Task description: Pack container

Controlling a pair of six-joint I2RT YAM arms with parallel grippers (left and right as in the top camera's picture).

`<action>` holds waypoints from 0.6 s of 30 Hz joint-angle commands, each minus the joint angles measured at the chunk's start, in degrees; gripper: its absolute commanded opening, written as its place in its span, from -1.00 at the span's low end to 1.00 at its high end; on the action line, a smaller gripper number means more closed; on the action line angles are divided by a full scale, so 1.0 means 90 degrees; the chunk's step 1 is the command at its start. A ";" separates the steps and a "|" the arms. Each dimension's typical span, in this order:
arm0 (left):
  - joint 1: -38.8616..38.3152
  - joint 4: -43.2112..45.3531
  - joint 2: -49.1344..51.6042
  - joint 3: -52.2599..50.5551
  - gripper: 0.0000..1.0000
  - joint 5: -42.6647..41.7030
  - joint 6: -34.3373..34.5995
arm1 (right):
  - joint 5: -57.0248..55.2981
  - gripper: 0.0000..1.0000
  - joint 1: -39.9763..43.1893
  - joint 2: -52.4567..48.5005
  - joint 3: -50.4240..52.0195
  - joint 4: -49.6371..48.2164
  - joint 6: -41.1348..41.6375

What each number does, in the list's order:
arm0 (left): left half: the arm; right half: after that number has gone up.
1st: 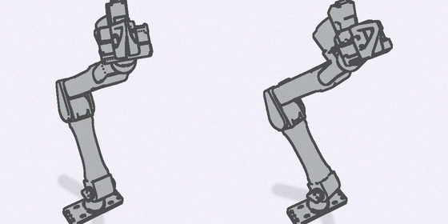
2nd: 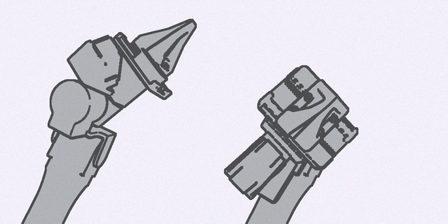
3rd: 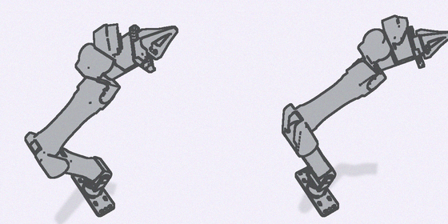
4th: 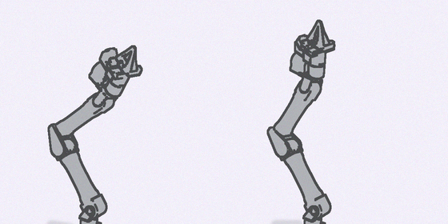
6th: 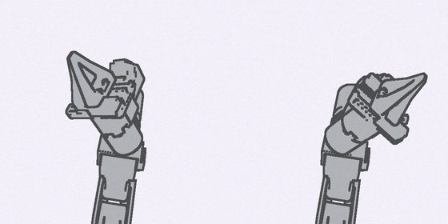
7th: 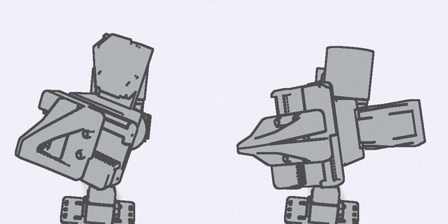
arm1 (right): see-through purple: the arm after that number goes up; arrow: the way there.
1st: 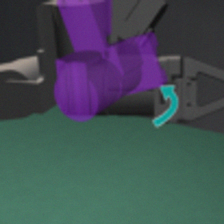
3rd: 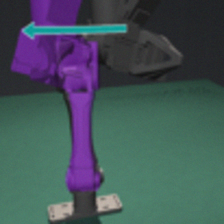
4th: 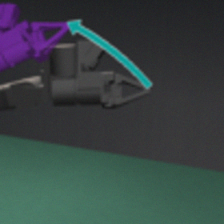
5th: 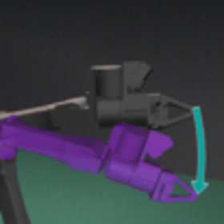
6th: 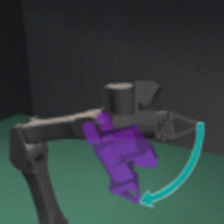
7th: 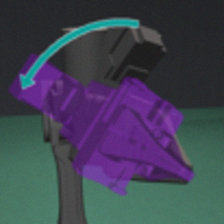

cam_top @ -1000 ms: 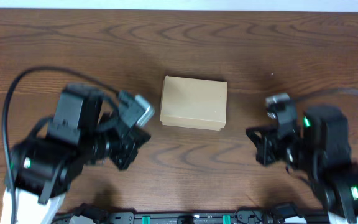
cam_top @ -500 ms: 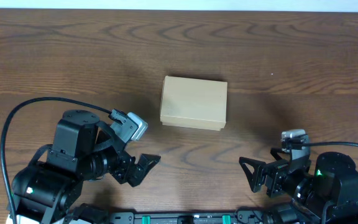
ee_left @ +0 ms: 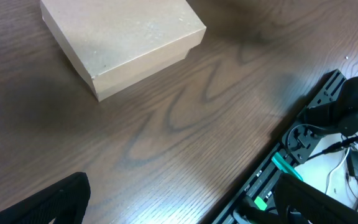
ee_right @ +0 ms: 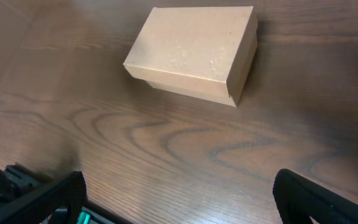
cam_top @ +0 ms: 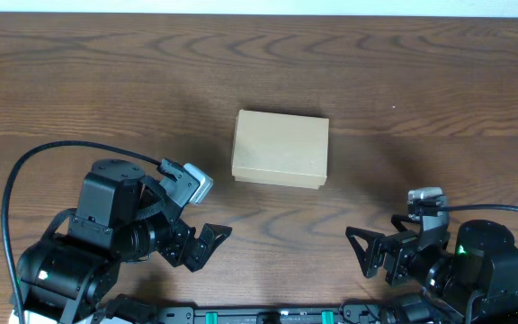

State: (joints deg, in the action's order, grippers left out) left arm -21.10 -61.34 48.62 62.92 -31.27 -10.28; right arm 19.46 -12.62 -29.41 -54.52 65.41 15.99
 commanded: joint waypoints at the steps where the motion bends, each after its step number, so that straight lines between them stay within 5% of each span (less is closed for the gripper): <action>1: -0.0073 -0.0019 -0.0056 0.0010 0.90 0.0044 0.0024 | -0.0046 0.98 -0.0070 0.0027 0.0049 0.0024 0.0075; 8: 0.0066 0.0063 -0.0527 -0.0085 0.90 0.1302 -0.0019 | -0.0046 0.99 -0.0070 0.0027 0.0049 0.0024 0.0075; 18: 0.1078 0.2164 -0.2569 -0.2387 0.90 0.2047 0.0401 | -0.0049 0.99 -0.0070 0.0027 0.0049 0.0024 0.0078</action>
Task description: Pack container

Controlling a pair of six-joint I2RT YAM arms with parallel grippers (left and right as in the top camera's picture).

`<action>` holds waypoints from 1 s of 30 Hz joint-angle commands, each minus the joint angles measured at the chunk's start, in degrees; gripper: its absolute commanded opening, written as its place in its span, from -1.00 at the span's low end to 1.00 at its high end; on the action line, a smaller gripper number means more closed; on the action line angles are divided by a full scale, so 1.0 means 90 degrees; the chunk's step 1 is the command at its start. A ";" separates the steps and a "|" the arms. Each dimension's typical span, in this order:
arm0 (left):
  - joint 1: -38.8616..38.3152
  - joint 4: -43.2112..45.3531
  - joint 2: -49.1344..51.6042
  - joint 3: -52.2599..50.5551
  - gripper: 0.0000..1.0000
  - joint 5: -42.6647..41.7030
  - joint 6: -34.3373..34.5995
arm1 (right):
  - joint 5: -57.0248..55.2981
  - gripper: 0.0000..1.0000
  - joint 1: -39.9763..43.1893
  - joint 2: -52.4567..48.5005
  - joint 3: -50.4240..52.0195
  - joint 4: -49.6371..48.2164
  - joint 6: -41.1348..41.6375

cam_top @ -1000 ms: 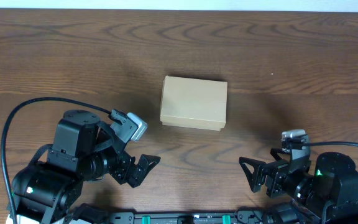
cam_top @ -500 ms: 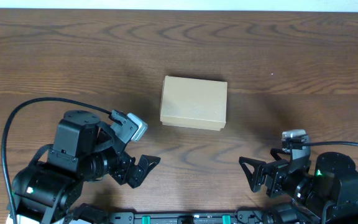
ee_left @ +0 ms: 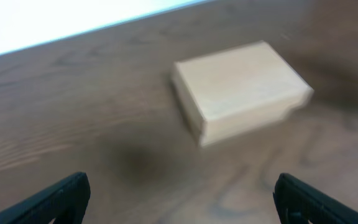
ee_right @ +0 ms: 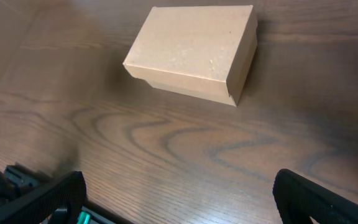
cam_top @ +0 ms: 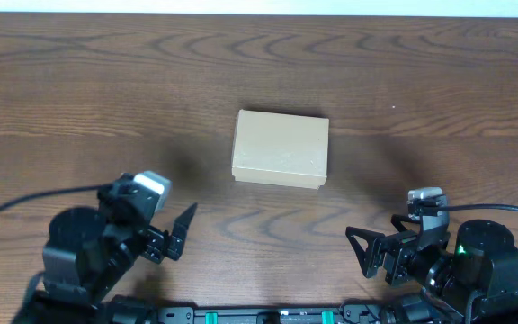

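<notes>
A closed tan cardboard box (cam_top: pixel 280 149) lies flat in the middle of the wooden table. My left gripper (cam_top: pixel 171 238) hangs open near the front left, short of the box, with nothing between its fingers. Its wrist view is blurred and shows the box (ee_left: pixel 241 90) ahead and to the right, with the dark fingertips (ee_left: pixel 58 200) at the bottom corners. My right gripper (cam_top: pixel 374 255) stands open at the front right, also empty. Its wrist view has the box (ee_right: pixel 194 53) ahead, with bare wood between its fingers (ee_right: pixel 319 202).
The wooden table (cam_top: pixel 439 81) carries nothing but the box in these views. A black rail with green clips (cam_top: pixel 268 316) runs along the front edge between the two arm bases. The far table edge meets a white background (ee_left: pixel 55 25).
My left arm has swung round. Its gripper pointed right along the front rail, and now faces the far side with the box ahead and to the right. The right arm and box have not moved.
</notes>
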State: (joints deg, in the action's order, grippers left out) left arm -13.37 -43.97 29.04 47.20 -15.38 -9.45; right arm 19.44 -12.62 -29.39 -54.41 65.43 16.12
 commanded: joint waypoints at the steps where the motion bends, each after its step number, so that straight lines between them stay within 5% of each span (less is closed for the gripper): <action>1: 0.0279 0.0406 -0.0573 -0.0925 0.90 0.0284 0.0432 | -0.0044 0.99 -0.0070 0.0024 0.0036 0.0022 0.0061; 12: 0.0699 0.1911 -0.2285 -0.3619 0.90 0.0580 0.1554 | -0.0044 0.99 -0.0070 0.0024 0.0036 0.0022 0.0061; 30: 0.0738 0.1926 -0.3208 -0.4405 0.90 0.0707 0.1836 | -0.0044 0.98 -0.0070 0.0024 0.0036 0.0022 0.0061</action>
